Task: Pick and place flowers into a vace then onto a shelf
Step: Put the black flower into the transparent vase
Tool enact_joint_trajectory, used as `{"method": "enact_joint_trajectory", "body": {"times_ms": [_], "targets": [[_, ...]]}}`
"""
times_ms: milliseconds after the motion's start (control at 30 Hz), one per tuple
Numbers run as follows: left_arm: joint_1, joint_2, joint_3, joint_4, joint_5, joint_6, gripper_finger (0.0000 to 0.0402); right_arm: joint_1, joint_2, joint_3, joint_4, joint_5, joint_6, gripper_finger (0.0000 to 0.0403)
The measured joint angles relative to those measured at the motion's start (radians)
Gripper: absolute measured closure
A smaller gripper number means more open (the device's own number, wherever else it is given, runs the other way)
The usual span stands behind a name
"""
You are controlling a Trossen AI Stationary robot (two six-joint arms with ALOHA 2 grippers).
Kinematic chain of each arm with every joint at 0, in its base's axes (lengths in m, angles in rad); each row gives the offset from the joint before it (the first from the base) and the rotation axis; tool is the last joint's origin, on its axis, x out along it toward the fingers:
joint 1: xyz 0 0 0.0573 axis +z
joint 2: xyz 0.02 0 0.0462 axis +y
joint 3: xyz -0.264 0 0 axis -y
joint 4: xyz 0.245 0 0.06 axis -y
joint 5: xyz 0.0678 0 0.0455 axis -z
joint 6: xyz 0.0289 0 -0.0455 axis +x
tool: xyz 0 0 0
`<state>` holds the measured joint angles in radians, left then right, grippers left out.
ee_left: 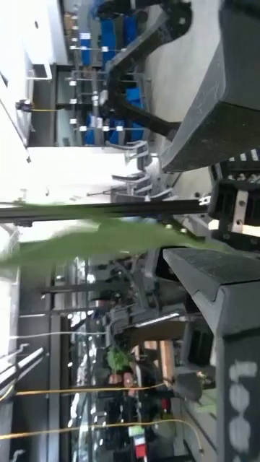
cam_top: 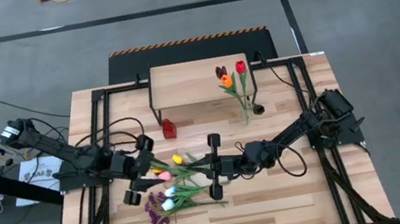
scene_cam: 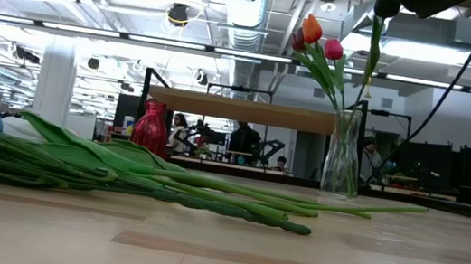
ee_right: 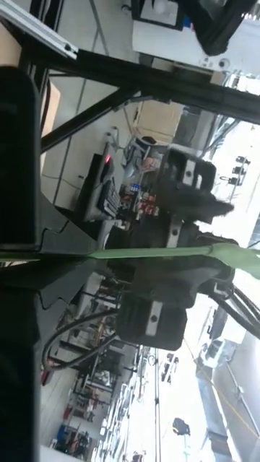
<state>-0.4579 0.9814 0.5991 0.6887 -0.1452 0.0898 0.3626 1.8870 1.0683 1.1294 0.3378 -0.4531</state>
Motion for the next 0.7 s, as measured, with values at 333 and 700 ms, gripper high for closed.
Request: {"method": "enact_joint_trajectory", "body": {"times_ms": [333, 700], "targets": [[0.009, 0.131, 0.093, 0.003, 0.009, 0.039, 0.0226, 0.001, 0.0, 0.0, -0.017, 0.0, 0.0, 0.0402], [0.009, 0.092, 0.113, -0.037, 0.009, 0.063, 0.0226, 0.002, 0.0, 0.0, -0.031, 0.001, -0.018, 0.0402]]}}
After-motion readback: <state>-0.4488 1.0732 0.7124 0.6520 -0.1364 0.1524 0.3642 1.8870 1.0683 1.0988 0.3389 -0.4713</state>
